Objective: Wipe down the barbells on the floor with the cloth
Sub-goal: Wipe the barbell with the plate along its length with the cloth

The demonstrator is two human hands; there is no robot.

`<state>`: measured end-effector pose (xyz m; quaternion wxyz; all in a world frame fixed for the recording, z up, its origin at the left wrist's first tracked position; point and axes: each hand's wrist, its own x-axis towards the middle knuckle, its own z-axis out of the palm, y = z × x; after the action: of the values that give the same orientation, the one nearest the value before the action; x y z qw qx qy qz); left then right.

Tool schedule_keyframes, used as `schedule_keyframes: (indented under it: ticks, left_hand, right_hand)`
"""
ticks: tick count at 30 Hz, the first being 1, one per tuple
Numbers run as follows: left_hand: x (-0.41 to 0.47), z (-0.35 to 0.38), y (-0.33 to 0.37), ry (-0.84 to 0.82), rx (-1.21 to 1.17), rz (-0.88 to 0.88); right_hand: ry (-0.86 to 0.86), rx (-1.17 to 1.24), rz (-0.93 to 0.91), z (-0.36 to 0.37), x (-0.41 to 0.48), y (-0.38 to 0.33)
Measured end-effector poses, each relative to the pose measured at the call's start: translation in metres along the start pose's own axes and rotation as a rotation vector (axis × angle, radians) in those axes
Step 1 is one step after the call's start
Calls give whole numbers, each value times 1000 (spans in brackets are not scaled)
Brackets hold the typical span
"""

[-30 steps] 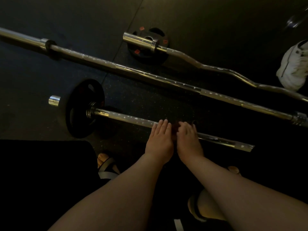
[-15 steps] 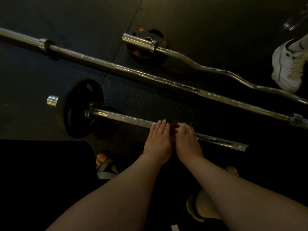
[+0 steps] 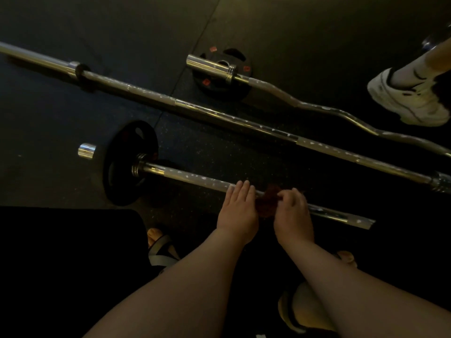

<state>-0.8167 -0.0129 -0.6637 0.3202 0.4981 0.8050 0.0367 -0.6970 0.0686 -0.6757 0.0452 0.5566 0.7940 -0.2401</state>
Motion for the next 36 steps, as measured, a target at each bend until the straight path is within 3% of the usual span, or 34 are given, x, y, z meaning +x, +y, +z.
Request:
schedule_keyframes:
  ticks: [3,7,13,18,21,23,25,30,33,36]
  left_hand:
    - [0,2,2,3,15,-6]
    - [-1,3,5,38,20,-11]
    - [-2,5,-3,7,40,20]
    - [-2,3,0,15,36,4]
    - [-2,3,-5,-7,37,18]
    - [-2,5,-5,3,43,25]
    - [-2,7,-3,37,30,16]
    - [-10,10,6,147,-9,-48]
    - [-4,15,5,186,53,14]
    - [15,28,10,88,135,217]
  right_hand:
    - [9,56,79,3,-9,-19]
    - [-65,-81,-234,15,-5,-20]
    - [69,25,72,5,-3,-12]
    - [-40,-152,-210,17,10,-26]
    - [-12,-168,-172,9,13,-3]
    - [67,-159,-27,8,10,2]
    - [96,-113,31,10,6,-10]
    - [-100,12,-235,10,4,-24]
    - [-137,242,-120,3,8,-17]
    - [14,622,59,-3,5,-24]
